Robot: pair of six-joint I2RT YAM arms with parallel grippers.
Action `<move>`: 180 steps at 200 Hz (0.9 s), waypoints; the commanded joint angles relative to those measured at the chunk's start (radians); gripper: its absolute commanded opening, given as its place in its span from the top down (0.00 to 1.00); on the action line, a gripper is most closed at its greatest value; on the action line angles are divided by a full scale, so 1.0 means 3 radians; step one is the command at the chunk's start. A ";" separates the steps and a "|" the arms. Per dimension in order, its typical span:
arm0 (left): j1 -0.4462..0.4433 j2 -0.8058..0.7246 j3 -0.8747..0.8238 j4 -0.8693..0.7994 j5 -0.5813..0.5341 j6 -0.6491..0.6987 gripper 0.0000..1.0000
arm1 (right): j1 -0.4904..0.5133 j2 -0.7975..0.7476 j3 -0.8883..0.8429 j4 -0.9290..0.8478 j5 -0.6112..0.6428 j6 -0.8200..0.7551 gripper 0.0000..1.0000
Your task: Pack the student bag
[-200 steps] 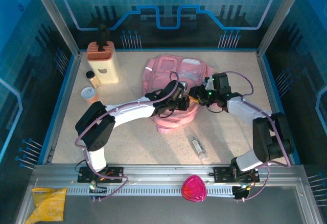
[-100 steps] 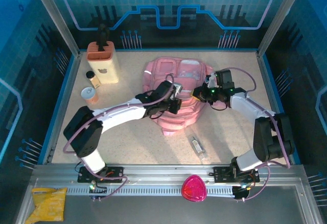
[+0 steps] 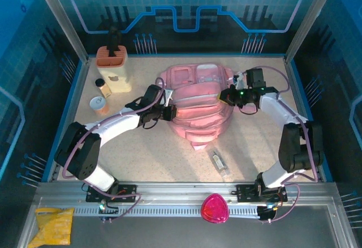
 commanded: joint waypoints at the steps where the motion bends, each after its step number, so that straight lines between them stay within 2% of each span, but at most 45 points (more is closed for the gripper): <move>1: -0.0142 -0.0105 -0.0020 0.0010 0.0143 -0.0110 1.00 | -0.0115 0.0219 0.0374 0.0174 0.0276 -0.0101 0.93; 15: -0.0329 -0.0058 0.0108 -0.0027 -0.0001 -0.0129 1.00 | -0.0114 0.0366 0.0586 0.0040 0.0313 -0.0153 0.76; 29: -0.0458 -0.0007 0.0215 -0.0022 0.0038 -0.0133 1.00 | -0.0115 0.0403 0.0717 -0.0102 0.0327 -0.0192 0.59; 52: -0.0499 0.0061 0.0313 -0.0067 -0.0058 -0.0095 1.00 | -0.0103 0.0151 0.0482 -0.0137 0.0410 -0.0103 0.45; 70: -0.0498 0.0131 0.0415 -0.0160 -0.0155 -0.0035 1.00 | -0.0068 -0.0130 0.0091 0.0020 0.0355 0.0083 0.38; 113: -0.0503 0.0179 0.0430 -0.0146 -0.0076 0.0005 1.00 | 0.0238 -0.0566 -0.0585 0.0594 0.0244 0.0720 0.34; 146: -0.0501 0.0130 0.0395 -0.0191 -0.0135 0.0085 1.00 | 0.0516 -0.0516 -0.0693 0.0927 0.0345 0.1006 0.41; 180: -0.0498 0.0118 0.0439 -0.0411 -0.0283 0.0302 1.00 | 0.0550 -0.0271 -0.0618 0.1128 0.0352 0.1134 0.57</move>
